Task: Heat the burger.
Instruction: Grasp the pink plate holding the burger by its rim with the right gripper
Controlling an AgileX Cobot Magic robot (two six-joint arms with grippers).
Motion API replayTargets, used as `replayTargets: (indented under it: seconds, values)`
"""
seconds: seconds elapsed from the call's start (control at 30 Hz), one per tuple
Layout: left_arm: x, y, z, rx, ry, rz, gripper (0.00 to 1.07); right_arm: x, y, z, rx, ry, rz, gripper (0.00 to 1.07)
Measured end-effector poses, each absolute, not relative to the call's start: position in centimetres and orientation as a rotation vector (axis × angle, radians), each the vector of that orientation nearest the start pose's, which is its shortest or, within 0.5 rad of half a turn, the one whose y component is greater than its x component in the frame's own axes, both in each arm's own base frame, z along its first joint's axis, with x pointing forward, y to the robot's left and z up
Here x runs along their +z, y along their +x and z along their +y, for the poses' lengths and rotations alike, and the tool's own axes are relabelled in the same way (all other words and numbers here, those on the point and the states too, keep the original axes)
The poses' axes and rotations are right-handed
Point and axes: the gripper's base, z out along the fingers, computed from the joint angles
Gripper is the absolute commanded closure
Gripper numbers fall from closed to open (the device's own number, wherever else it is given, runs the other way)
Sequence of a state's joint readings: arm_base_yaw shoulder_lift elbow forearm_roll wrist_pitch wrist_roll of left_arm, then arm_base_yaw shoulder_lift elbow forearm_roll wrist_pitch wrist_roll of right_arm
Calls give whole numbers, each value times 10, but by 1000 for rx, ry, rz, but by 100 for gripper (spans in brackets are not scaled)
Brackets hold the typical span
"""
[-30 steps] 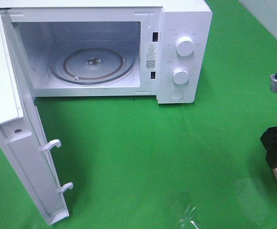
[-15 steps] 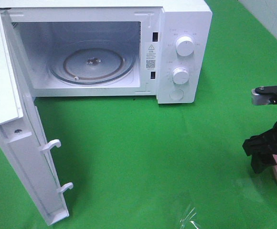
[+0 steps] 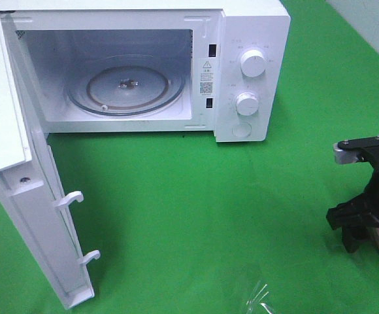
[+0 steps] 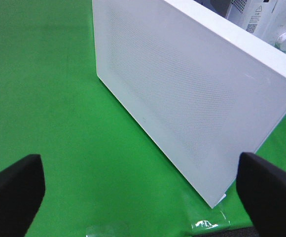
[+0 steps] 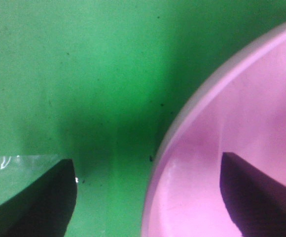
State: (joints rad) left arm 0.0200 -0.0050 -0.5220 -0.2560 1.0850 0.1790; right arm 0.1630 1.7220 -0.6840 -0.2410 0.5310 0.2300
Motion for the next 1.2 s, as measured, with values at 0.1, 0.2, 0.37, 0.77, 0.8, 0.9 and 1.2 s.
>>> replayTargets:
  seconds: [0.1,0.2,0.37,0.77,0.8,0.9,1.2]
  values:
    - [283,-10,-21,-180,180,2012,9,113,254,25,-167,-175,3015,30]
    - [283,-10,-21,-180,180,2012,9,113,254,20,-168,-146,3017,30]
    - [283,-10,-21,-180,180,2012,9,113,256,14,-167,-111,3010,31]
    - [283,-10,-21,-180,180,2012,9,111,254,14,-153,-114,2992,31]
    - [283,-10,-21,-180,180,2012,9,111,254,14,-153,-114,2992,31]
    - [283,-10,-21,-180,180,2012,9,109,252,14,-151,-112,2997,31]
    - [283,-10,-21,-180,180,2012,9,108,249,14,-155,-107,3014,63]
